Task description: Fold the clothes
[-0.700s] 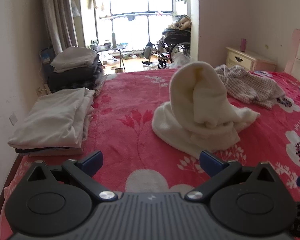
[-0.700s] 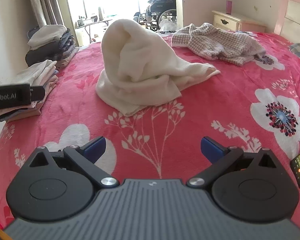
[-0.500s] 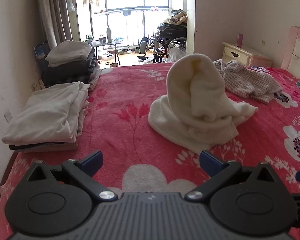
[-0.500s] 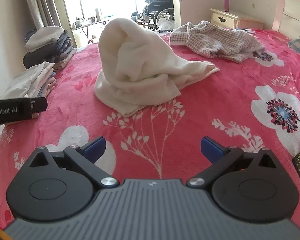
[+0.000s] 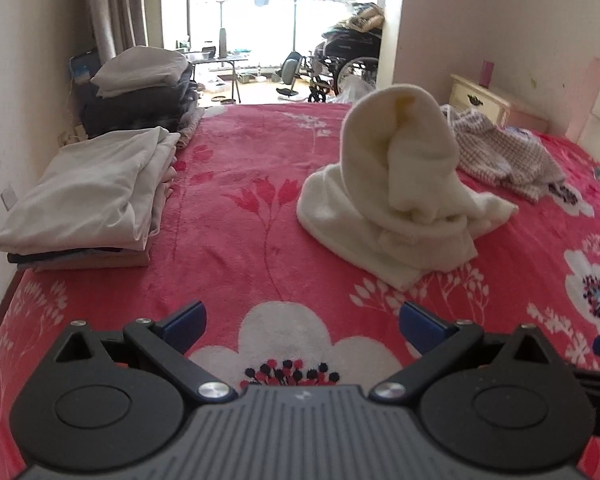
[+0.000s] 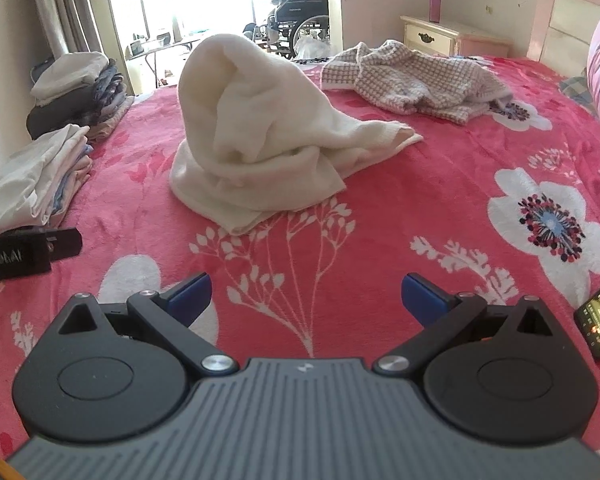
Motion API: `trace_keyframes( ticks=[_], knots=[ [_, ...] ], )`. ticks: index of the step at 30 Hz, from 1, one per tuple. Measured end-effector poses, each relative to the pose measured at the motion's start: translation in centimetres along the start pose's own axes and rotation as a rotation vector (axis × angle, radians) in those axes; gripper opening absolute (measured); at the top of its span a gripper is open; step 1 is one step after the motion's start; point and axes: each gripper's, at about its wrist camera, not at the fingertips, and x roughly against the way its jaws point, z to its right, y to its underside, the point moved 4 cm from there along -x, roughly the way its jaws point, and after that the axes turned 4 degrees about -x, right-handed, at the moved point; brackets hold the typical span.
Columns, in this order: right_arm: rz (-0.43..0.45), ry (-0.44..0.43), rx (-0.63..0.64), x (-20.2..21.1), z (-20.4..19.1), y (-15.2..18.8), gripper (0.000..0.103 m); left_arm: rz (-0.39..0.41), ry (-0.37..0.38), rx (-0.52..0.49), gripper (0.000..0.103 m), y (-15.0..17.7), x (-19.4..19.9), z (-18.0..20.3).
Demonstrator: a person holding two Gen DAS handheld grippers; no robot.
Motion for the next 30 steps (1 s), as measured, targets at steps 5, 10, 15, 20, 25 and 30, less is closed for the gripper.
trace_keyframes(
  ticks=[5,10,15,20,25,30],
  knots=[
    [0.001,-0.001,0.002,0.1,-0.7,-0.1,0.102,0.019,-0.045,-0.014,0.103,0.1,0.4,-0.1],
    [0.006,-0.005,0.009,0.4,-1.2,-0.3,0.102,0.016,-0.064,-0.037,0.103,0.3,0.3,-0.3],
    [0.010,-0.006,0.011,0.7,-1.7,-0.3,0.102,0.023,-0.089,-0.015,0.103,0.3,0.3,-1.1],
    [0.007,-0.002,0.006,0.7,-1.8,-0.3,0.102,-0.002,-0.068,0.018,0.103,0.8,-0.1,-1.4],
    [-0.003,-0.003,0.002,0.5,-1.9,-0.3,0.102,0.021,-0.109,-0.042,0.103,0.6,0.3,-0.6],
    [-0.008,-0.002,0.006,0.5,-2.1,-0.2,0.102,0.033,-0.121,-0.071,0.103,0.5,0.5,-0.4]
  ],
)
